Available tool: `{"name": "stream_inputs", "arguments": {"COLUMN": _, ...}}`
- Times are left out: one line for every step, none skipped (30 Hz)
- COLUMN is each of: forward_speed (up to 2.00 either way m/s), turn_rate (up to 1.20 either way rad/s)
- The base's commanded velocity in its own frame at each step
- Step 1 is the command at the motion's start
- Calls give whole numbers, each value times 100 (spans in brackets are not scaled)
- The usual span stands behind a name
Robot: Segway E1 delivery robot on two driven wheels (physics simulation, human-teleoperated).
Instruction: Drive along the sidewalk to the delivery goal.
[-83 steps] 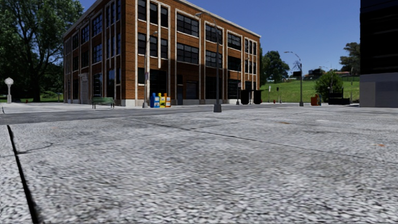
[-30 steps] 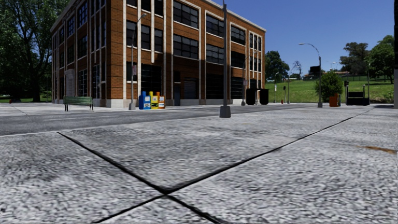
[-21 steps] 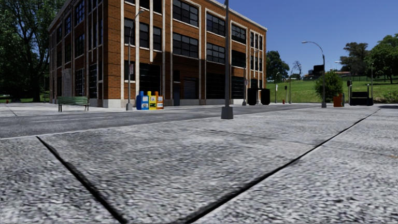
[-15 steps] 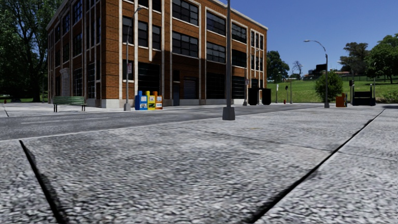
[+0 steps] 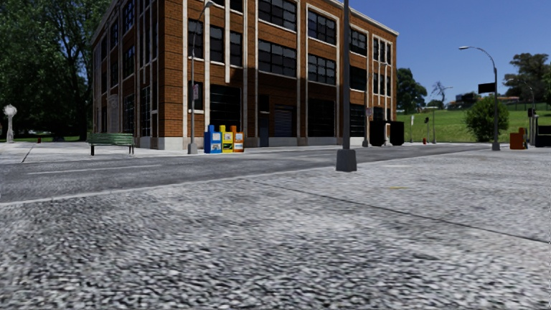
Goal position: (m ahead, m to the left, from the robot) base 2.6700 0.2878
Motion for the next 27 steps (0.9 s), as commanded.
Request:
{"name": "stream_inputs", "arguments": {"forward_speed": 200, "turn_rate": 45}}
{"name": "stream_inputs", "arguments": {"forward_speed": 200, "turn_rate": 45}}
{"name": "stream_inputs", "arguments": {"forward_speed": 200, "turn_rate": 45}}
{"name": "stream_inputs", "arguments": {"forward_speed": 200, "turn_rate": 45}}
{"name": "stream_inputs", "arguments": {"forward_speed": 200, "turn_rate": 45}}
{"name": "stream_inputs", "arguments": {"forward_speed": 200, "turn_rate": 45}}
{"name": "stream_inputs", "arguments": {"forward_speed": 195, "turn_rate": 45}}
{"name": "stream_inputs", "arguments": {"forward_speed": 187, "turn_rate": 45}}
{"name": "stream_inputs", "arguments": {"forward_speed": 178, "turn_rate": 45}}
{"name": "stream_inputs", "arguments": {"forward_speed": 178, "turn_rate": 45}}
{"name": "stream_inputs", "arguments": {"forward_speed": 170, "turn_rate": 45}}
{"name": "stream_inputs", "arguments": {"forward_speed": 167, "turn_rate": 45}}
{"name": "stream_inputs", "arguments": {"forward_speed": 166, "turn_rate": 45}}
{"name": "stream_inputs", "arguments": {"forward_speed": 166, "turn_rate": 45}}
{"name": "stream_inputs", "arguments": {"forward_speed": 165, "turn_rate": 45}}
{"name": "stream_inputs", "arguments": {"forward_speed": 165, "turn_rate": 45}}
{"name": "stream_inputs", "arguments": {"forward_speed": 165, "turn_rate": 45}}
{"name": "stream_inputs", "arguments": {"forward_speed": 165, "turn_rate": 45}}
{"name": "stream_inputs", "arguments": {"forward_speed": 165, "turn_rate": 45}}
{"name": "stream_inputs", "arguments": {"forward_speed": 165, "turn_rate": 43}}
{"name": "stream_inputs", "arguments": {"forward_speed": 165, "turn_rate": 41}}
{"name": "stream_inputs", "arguments": {"forward_speed": 165, "turn_rate": 40}}
{"name": "stream_inputs", "arguments": {"forward_speed": 165, "turn_rate": 35}}
{"name": "stream_inputs", "arguments": {"forward_speed": 165, "turn_rate": 35}}
{"name": "stream_inputs", "arguments": {"forward_speed": 165, "turn_rate": 20}}
{"name": "stream_inputs", "arguments": {"forward_speed": 165, "turn_rate": 0}}
{"name": "stream_inputs", "arguments": {"forward_speed": 165, "turn_rate": 0}}
